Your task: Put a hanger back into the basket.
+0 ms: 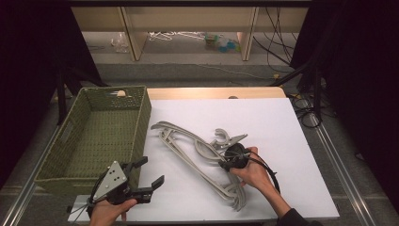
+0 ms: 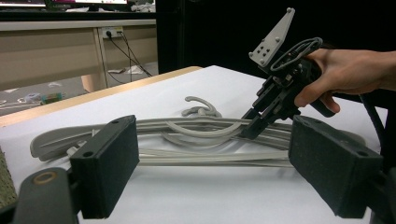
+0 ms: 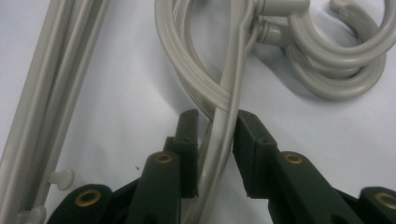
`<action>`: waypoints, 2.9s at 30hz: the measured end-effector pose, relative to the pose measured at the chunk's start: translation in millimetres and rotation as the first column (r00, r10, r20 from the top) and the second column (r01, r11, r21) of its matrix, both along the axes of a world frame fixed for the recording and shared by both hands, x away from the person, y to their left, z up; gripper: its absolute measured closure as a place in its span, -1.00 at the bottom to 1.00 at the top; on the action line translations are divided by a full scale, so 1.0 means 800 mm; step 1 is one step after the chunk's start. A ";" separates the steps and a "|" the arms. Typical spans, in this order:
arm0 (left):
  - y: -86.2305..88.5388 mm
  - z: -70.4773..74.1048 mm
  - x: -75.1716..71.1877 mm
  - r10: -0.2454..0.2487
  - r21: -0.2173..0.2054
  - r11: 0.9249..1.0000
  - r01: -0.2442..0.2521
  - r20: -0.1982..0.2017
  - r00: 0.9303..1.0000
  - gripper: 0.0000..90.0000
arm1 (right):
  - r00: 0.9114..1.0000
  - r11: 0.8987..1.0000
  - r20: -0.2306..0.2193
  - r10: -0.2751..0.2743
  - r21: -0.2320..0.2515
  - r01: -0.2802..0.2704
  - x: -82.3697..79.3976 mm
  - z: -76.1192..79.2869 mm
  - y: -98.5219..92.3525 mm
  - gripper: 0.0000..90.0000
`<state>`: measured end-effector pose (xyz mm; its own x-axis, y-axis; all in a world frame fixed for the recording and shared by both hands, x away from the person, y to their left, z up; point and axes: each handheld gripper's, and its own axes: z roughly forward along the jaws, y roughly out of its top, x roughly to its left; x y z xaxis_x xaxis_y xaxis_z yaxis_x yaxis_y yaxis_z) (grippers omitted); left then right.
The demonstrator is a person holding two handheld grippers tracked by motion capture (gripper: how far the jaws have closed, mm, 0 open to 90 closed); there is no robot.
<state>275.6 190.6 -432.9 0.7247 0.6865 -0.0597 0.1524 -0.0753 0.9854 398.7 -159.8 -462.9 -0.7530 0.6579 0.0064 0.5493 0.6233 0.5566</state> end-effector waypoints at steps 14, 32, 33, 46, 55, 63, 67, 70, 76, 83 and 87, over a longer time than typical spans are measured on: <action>0.001 0.001 0.000 0.002 -0.005 1.000 -0.002 -0.001 1.000 -0.64 | 0.999 0.999 0.039 -0.029 0.034 0.027 -0.005 0.020 -0.003 0.81; -0.031 0.011 0.010 -0.038 0.021 0.999 0.038 -0.041 0.998 -0.65 | 0.977 0.994 0.183 0.112 -0.021 -0.110 -0.042 0.058 -0.033 0.82; -0.034 0.012 0.012 -0.044 0.020 0.999 0.045 -0.044 0.998 -0.65 | 0.976 0.993 0.182 0.122 -0.028 -0.118 -0.044 0.061 -0.035 0.82; -0.094 0.021 0.072 -0.109 0.125 0.984 0.125 -0.132 0.985 -0.64 | 0.952 0.981 0.238 0.193 -0.050 -0.187 -0.069 0.079 -0.033 0.82; -0.116 0.015 0.097 -0.145 0.230 0.957 0.178 -0.156 0.977 -0.39 | 0.931 0.970 0.273 0.242 -0.071 -0.232 -0.080 0.095 -0.028 0.82; -0.130 0.013 0.106 -0.153 0.351 0.915 0.198 -0.152 0.977 -0.04 | 0.923 0.964 0.277 0.266 -0.076 -0.254 -0.083 0.097 -0.025 0.82; -0.134 0.013 0.109 -0.177 0.370 0.899 0.233 -0.181 0.968 0.09 | 0.919 0.961 0.278 0.278 -0.078 -0.267 -0.085 0.098 -0.024 0.82; -0.137 0.014 0.110 -0.194 0.356 0.899 0.255 -0.198 0.961 0.25 | 0.914 0.955 0.280 0.295 -0.077 -0.285 -0.086 0.098 -0.022 0.82; -0.138 0.017 0.107 -0.226 0.417 0.863 0.287 -0.191 0.955 0.44 | 0.908 0.949 0.276 0.315 -0.080 -0.305 -0.085 0.096 -0.022 0.82; -0.142 0.028 0.099 -0.262 0.498 0.808 0.314 -0.174 0.949 0.57 | 0.892 0.939 0.293 0.343 -0.084 -0.334 -0.083 0.097 -0.026 0.79; -0.143 0.034 0.092 -0.288 0.526 0.786 0.326 -0.156 0.945 0.66 | 0.887 0.938 0.308 0.345 -0.078 -0.338 -0.081 0.100 -0.030 0.74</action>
<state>349.2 76.5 -405.9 0.9104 0.3634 0.1978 0.0912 -0.6426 0.7608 333.5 -183.6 -382.9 -0.8920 0.3570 -0.2773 0.1007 0.7549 0.6480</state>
